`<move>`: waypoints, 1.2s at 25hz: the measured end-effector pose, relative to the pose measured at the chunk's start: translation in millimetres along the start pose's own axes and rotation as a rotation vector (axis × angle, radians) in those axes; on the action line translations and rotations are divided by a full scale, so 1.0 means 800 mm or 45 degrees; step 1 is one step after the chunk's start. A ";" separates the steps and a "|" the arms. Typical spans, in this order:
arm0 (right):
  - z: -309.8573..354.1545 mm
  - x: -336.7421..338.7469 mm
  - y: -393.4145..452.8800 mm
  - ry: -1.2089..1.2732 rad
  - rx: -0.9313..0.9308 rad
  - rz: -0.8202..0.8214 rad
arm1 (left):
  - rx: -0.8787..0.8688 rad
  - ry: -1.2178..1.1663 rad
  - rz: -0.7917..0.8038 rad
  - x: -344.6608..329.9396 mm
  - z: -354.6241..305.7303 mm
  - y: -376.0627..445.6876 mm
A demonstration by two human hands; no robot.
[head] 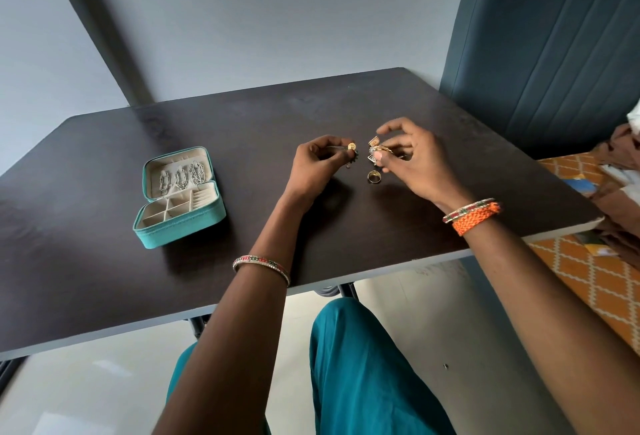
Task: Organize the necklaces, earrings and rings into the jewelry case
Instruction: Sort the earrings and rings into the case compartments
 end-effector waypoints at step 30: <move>0.028 -0.153 0.063 0.089 0.017 0.107 | -0.038 -0.861 -0.724 0.070 0.012 -0.054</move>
Point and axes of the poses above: each hand's wrist, its own y-axis towards the middle knuckle, its own x-axis out of the back of the hand, z = x × y, the point moved 3 cm from there along y, towards the middle knuckle, and after that the axes turned 10 degrees about z, right-handed, at the moved point
